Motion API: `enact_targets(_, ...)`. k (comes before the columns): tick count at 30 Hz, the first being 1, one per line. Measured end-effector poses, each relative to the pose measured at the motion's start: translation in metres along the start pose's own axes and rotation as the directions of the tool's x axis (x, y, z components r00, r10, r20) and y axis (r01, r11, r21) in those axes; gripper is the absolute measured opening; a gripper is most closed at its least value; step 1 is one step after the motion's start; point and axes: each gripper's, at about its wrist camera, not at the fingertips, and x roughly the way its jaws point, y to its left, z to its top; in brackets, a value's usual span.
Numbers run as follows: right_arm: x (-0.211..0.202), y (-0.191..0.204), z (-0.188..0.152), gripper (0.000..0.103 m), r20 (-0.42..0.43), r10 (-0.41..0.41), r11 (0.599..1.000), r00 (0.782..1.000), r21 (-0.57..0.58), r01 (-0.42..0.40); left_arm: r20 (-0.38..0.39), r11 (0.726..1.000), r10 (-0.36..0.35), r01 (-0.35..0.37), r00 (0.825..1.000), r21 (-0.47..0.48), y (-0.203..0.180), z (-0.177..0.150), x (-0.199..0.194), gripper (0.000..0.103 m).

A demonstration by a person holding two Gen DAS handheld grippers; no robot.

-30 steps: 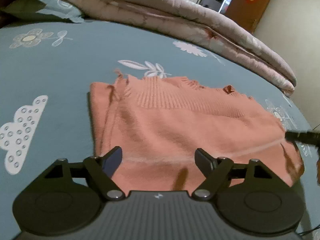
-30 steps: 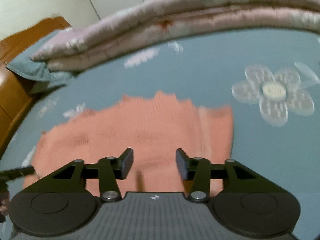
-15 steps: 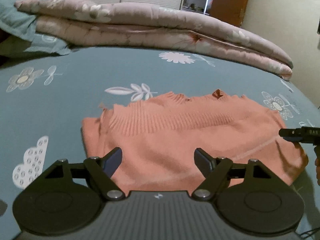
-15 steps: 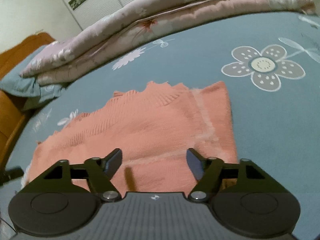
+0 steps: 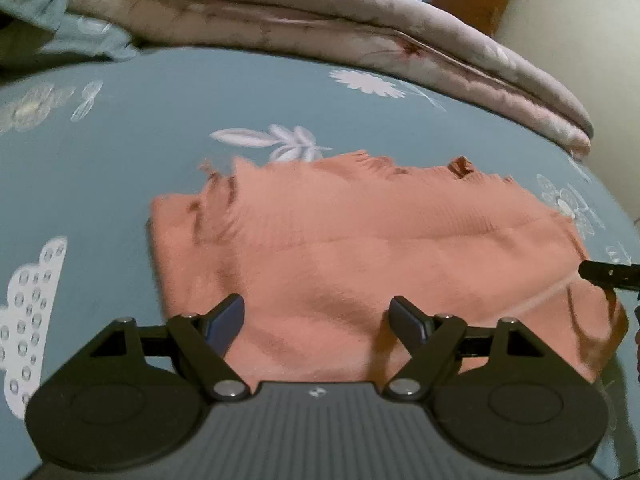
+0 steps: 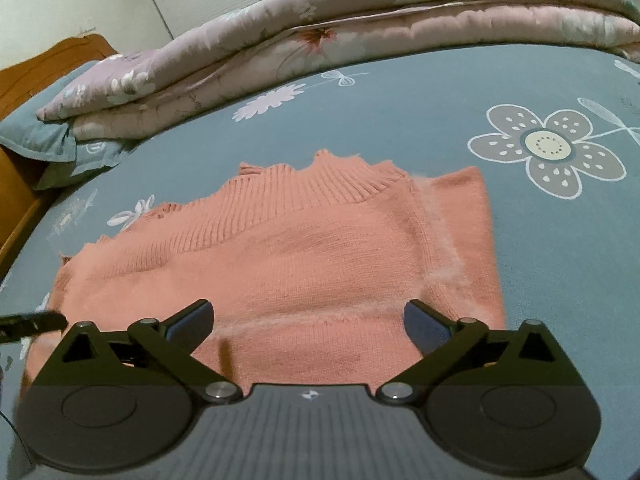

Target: Fold clothes

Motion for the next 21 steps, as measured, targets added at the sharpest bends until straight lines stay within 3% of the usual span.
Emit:
enact_targets(6, -0.001, -0.002, -0.001, 0.103, 0.003, 0.010, 1.000, 1.000, 0.002, -0.010, 0.021, 0.998, -0.067, 0.067, 0.998, -0.019, 0.019, -0.007, -0.013, 0.079)
enact_targets(12, -0.003, 0.000, -0.001, 0.103, 0.003, 0.010, 1.000, 1.000, -0.010, -0.010, 0.028, 0.999, -0.034, 0.035, 0.999, -0.027, 0.007, 0.003, -0.021, 0.079)
enact_targets(16, -0.012, 0.004, 0.006, 0.103, 0.000, 0.046, 0.998, 0.999, 0.034, -0.046, 0.098, 0.990, -0.138, 0.136, 0.986, 0.027, -0.020, 0.017, -0.031, 0.085)
enact_targets(21, -0.009, 0.016, 0.005, 0.103, -0.007, 0.056, 0.998, 0.998, 0.019, -0.056, 0.041, 0.972, -0.232, 0.231, 0.972, 0.036, -0.054, 0.019, 0.000, 0.085)
